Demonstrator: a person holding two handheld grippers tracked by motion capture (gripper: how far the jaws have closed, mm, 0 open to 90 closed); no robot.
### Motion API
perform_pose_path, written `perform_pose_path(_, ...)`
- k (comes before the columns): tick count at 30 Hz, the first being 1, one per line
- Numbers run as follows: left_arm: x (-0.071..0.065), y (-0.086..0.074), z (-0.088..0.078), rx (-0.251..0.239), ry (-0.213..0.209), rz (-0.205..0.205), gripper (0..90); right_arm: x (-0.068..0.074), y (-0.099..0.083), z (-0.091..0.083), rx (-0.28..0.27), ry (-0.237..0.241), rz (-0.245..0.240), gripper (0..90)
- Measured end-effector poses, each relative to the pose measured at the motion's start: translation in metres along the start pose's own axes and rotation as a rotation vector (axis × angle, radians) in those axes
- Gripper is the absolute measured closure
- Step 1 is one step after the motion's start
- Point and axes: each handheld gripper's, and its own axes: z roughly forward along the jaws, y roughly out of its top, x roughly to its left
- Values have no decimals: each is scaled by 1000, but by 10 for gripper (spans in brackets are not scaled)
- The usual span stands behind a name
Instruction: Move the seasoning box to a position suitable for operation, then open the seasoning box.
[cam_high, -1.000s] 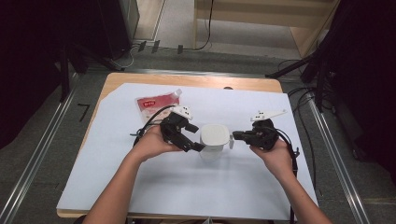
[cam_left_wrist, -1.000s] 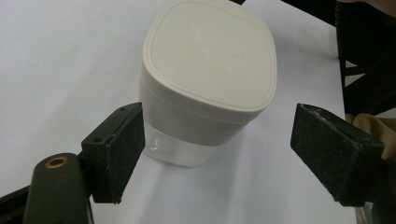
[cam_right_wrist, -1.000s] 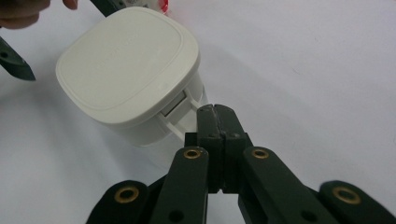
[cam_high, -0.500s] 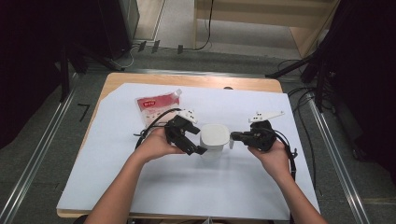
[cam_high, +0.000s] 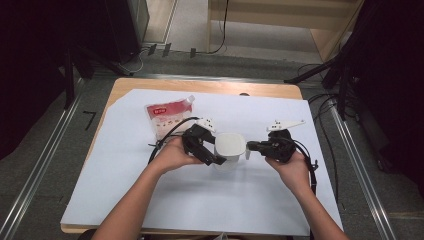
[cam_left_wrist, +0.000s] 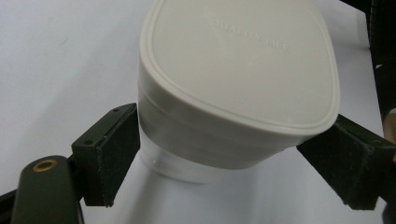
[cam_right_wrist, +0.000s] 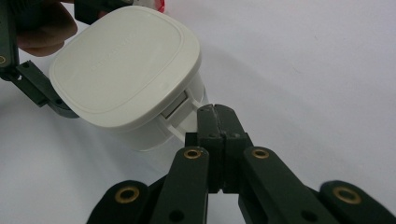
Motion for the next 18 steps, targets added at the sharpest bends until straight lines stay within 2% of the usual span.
perform_pose_path(8,1,1,-2,2,-17,-18,149,1,-2,0,-15,-3,16,900)
perform_pose_path(18,-2,4,-4,16,3,-16,152,3,-2,0,-19,-19,0,900)
